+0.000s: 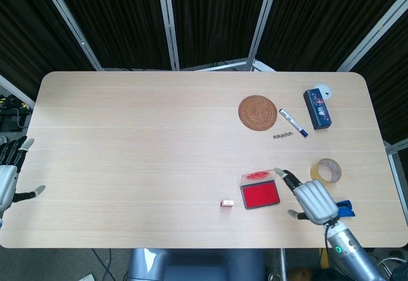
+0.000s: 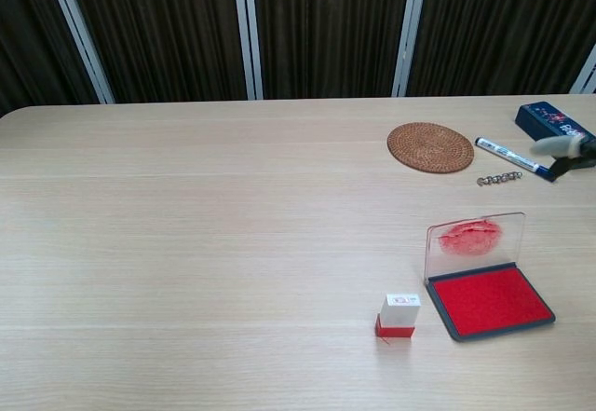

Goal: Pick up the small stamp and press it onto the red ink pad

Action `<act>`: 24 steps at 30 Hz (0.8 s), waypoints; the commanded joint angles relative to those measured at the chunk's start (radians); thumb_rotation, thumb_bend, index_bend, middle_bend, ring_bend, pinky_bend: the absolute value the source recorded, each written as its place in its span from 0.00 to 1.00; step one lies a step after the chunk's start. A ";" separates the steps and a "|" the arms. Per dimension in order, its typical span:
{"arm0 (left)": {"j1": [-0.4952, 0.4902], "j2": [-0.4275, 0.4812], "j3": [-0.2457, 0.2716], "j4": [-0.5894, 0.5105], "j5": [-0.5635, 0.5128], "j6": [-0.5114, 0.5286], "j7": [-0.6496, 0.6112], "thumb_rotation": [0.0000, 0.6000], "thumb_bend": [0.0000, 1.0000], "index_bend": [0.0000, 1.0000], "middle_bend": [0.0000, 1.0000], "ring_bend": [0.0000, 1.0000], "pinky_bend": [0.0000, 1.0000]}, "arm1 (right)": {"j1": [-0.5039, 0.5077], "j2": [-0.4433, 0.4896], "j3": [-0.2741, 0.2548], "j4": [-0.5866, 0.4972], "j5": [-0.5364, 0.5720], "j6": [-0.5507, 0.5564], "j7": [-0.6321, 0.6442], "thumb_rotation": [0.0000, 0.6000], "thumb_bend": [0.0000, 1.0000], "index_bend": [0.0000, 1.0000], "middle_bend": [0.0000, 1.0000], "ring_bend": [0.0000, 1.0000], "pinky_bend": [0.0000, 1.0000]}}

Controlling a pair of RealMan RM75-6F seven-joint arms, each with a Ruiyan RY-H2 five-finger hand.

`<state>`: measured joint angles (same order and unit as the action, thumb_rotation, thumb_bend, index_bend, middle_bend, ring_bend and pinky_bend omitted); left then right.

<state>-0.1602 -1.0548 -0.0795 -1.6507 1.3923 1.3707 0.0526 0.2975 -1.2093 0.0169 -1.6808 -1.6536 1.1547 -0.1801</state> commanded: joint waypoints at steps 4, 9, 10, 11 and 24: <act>-0.007 -0.019 -0.003 0.022 -0.004 -0.005 0.007 1.00 0.00 0.00 0.00 0.00 0.00 | 0.121 -0.073 0.004 -0.106 0.089 -0.201 -0.067 1.00 0.00 0.17 0.23 0.93 1.00; -0.015 -0.032 -0.001 0.030 -0.013 -0.019 0.027 1.00 0.00 0.00 0.00 0.00 0.00 | 0.142 -0.155 0.024 -0.103 0.191 -0.230 -0.217 1.00 0.00 0.22 0.29 0.94 1.00; -0.016 -0.034 -0.001 0.031 -0.016 -0.023 0.030 1.00 0.00 0.00 0.00 0.00 0.00 | 0.145 -0.170 0.027 -0.101 0.223 -0.238 -0.242 1.00 0.01 0.23 0.29 0.94 1.00; -0.017 -0.035 -0.001 0.032 -0.019 -0.026 0.032 1.00 0.00 0.00 0.00 0.00 0.00 | 0.147 -0.180 0.031 -0.101 0.245 -0.241 -0.258 1.00 0.02 0.23 0.30 0.94 1.00; -0.020 -0.038 0.003 0.026 -0.028 -0.032 0.050 1.00 0.00 0.00 0.00 0.00 0.00 | 0.180 -0.319 0.034 -0.035 0.397 -0.182 -0.506 1.00 0.12 0.26 0.34 0.94 1.00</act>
<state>-0.1805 -1.0930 -0.0766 -1.6249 1.3644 1.3389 0.1029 0.4723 -1.5164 0.0528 -1.7247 -1.2676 0.9628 -0.6737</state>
